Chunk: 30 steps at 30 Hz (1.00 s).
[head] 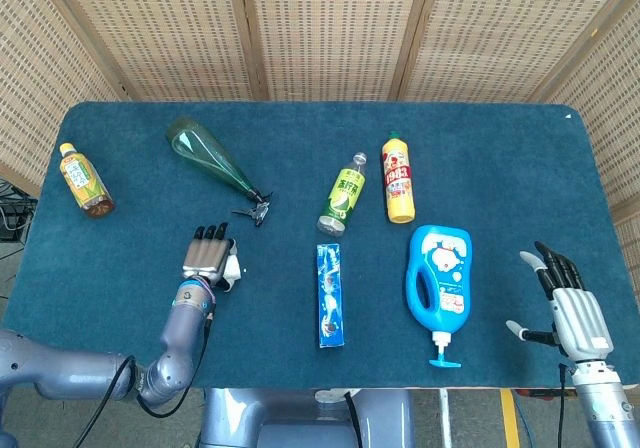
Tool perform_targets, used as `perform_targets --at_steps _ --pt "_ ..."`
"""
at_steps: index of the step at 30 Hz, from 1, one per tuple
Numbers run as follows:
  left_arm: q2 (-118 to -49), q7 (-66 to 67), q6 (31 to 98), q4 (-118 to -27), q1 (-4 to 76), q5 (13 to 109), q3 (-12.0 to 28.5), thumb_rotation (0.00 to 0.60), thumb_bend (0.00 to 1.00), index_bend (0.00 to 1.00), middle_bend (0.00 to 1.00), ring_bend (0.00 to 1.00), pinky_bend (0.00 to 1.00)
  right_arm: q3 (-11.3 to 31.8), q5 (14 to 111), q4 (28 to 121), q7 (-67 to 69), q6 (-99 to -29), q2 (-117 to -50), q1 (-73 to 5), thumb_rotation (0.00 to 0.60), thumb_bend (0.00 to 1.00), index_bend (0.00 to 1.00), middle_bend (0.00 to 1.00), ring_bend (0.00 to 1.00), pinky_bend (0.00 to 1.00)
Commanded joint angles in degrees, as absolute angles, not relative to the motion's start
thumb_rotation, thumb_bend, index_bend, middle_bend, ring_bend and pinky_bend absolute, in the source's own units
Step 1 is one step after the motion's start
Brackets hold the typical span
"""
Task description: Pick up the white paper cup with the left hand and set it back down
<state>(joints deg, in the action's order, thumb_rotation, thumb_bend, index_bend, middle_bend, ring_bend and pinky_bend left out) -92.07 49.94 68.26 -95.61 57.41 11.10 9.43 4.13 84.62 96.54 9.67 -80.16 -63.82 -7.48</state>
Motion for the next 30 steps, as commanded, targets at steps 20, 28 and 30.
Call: perform_targets --at_steps 20,28,30 --pt "-95.7 -4.4 64.2 -77.5 38.8 59.1 6.4 0.6 0.29 0.39 0.0 0.0 0.0 3.7 84.9 96.4 7.8 -79.8 -64.7 -7.7 0.6 0.09 0.0 0.0 0.0 0.0" --pt "-97.8 -18.0 61.0 -68.7 36.3 67.5 5.0 0.6 0.24 0.38 0.0 0.0 0.0 3.3 85.0 96.3 6.3 -79.3 -65.3 -7.9 0.6 0.09 0.0 0.0 0.0 0.0" --pt "-98.0 -19.5 60.3 -67.5 35.8 68.3 4.9 0.6 0.22 0.38 0.0 0.0 0.0 3.3 84.9 96.3 6.1 -79.2 -65.4 -7.9 0.6 0.09 0.0 0.0 0.0 0.0"
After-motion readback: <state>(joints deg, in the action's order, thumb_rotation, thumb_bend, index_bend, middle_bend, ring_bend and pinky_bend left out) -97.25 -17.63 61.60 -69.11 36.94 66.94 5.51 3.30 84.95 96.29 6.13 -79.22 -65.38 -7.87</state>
